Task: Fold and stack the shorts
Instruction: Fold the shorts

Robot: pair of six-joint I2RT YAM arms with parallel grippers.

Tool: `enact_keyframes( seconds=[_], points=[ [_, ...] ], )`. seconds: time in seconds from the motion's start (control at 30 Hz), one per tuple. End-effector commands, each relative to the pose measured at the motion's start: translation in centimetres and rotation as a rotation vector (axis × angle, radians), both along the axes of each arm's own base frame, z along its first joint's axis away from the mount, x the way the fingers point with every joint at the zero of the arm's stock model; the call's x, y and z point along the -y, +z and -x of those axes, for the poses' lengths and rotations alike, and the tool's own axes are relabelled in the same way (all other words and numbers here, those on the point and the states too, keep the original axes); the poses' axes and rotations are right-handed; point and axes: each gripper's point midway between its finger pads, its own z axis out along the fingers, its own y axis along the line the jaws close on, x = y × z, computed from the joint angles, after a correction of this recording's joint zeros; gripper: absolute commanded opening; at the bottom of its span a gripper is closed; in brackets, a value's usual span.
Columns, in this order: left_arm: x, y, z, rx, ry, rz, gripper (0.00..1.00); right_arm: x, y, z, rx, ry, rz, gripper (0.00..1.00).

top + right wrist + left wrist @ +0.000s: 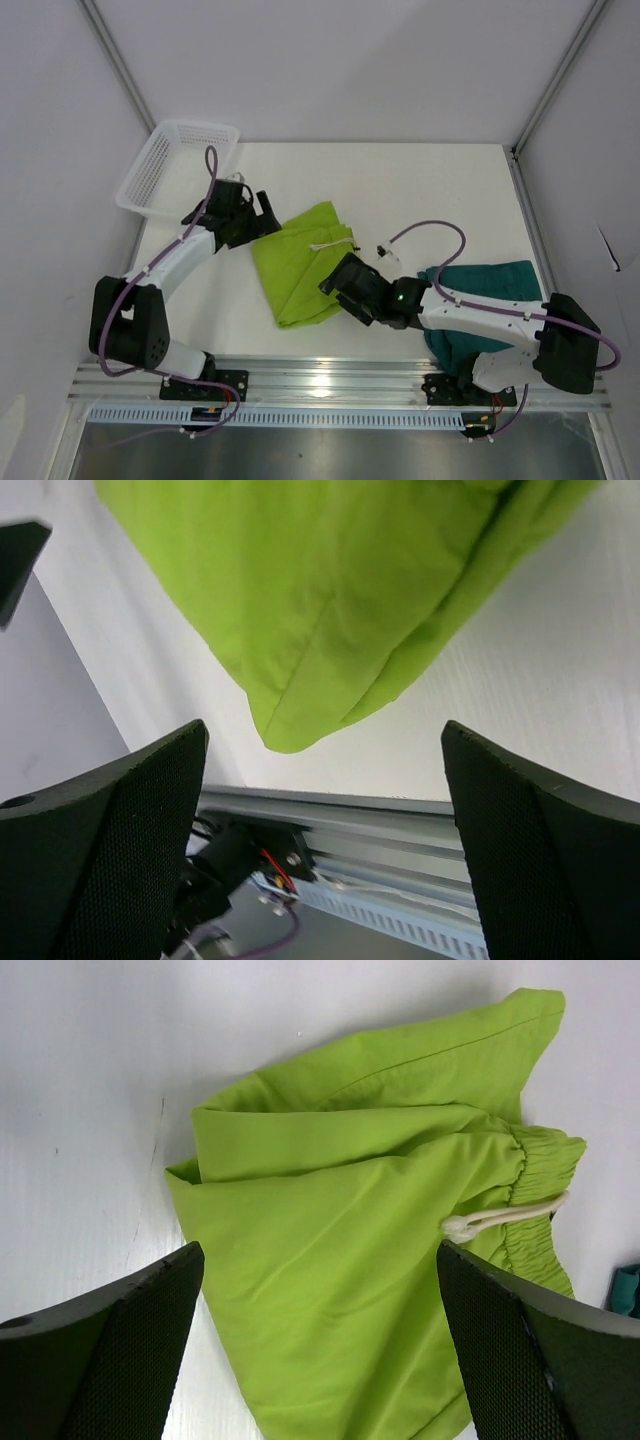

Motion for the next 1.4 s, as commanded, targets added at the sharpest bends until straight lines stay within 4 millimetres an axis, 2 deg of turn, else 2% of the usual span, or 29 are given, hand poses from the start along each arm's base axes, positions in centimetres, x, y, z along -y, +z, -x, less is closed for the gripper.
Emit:
enact_keyframes(
  seconds=[0.0,0.1,0.2,0.37,0.47,0.5,0.57,0.77,0.83,0.87,0.9,0.97,1.0,1.03,1.17,1.2,1.3,1.33,1.37],
  points=[
    [0.1,2.7,0.1,0.082,0.0,0.03,0.98,0.2,0.1,-1.0,0.009,-0.319,-0.176,0.99],
    [-0.2,3.5,0.9,0.093,0.021,0.043,0.99,-0.2,-1.6,-0.5,-0.033,-0.382,-0.267,0.98],
    [-0.7,5.2,1.5,0.128,0.041,0.044,0.99,-0.9,-3.1,-0.5,-0.062,-0.409,-0.318,0.98],
    [-1.2,7.0,2.3,0.154,0.054,0.04,0.99,-2.3,-4.0,-0.9,-0.072,-0.419,-0.341,0.94],
    [-1.4,7.5,2.6,0.162,0.057,0.036,0.99,-3.3,-5.3,-1.0,-0.094,-0.414,-0.348,0.88],
    [-1.4,7.8,2.7,0.17,0.056,0.039,0.99,-3.4,-5.7,-1.0,-0.099,-0.414,-0.349,0.82],
    [-1.5,7.7,2.9,0.171,0.057,0.037,0.99,-4.0,-6.8,-0.8,-0.121,-0.412,-0.355,0.77],
    [-1.6,7.6,3.0,0.172,0.059,0.035,0.99,-3.9,-8.9,-0.3,-0.146,-0.431,-0.326,0.73],
    [-1.5,7.6,3.0,0.172,0.057,0.038,0.99,-3.8,-9.4,-0.3,-0.149,-0.435,-0.324,0.69],
    [-1.4,7.5,3.0,0.169,0.056,0.038,0.99,-3.6,-9.8,-0.2,-0.156,-0.442,-0.32,0.65],
    [-1.5,7.4,3.0,0.169,0.058,0.039,0.99,-3.6,-9.9,-0.3,-0.155,-0.445,-0.324,0.51],
    [-1.5,7.3,3.0,0.169,0.058,0.039,0.99,-2.9,-10.4,-0.2,-0.154,-0.455,-0.308,0.38],
    [-1.4,7.2,3.1,0.167,0.057,0.039,0.99,-2.5,-10.3,-0.3,-0.152,-0.46,-0.305,0.28],
    [-1.4,7.1,3.1,0.165,0.056,0.04,0.99,-1.7,-10.6,-0.2,-0.143,-0.464,-0.283,0.24],
    [-0.9,6.4,2.9,0.161,0.033,0.052,0.99,0.9,-10.5,0.7,-0.119,-0.379,-0.161,0.15],
    [-0.7,5.7,3.1,0.145,0.018,0.053,0.99,2.4,-10.3,0.6,-0.106,-0.323,-0.084,0.13],
    [-0.3,5.2,3.0,0.151,-0.008,0.068,0.99,5.6,-11.3,1.2,-0.153,-0.201,0.045,0.11],
    [-0.4,4.1,3.5,0.13,-0.004,0.063,0.99,7.5,-10.7,-0.2,-0.126,-0.148,0.099,0.11],
    [-0.3,4.2,3.2,0.153,-0.007,0.07,0.99,7.8,-10.5,-0.3,-0.131,-0.068,0.112,0.12]
  ],
)
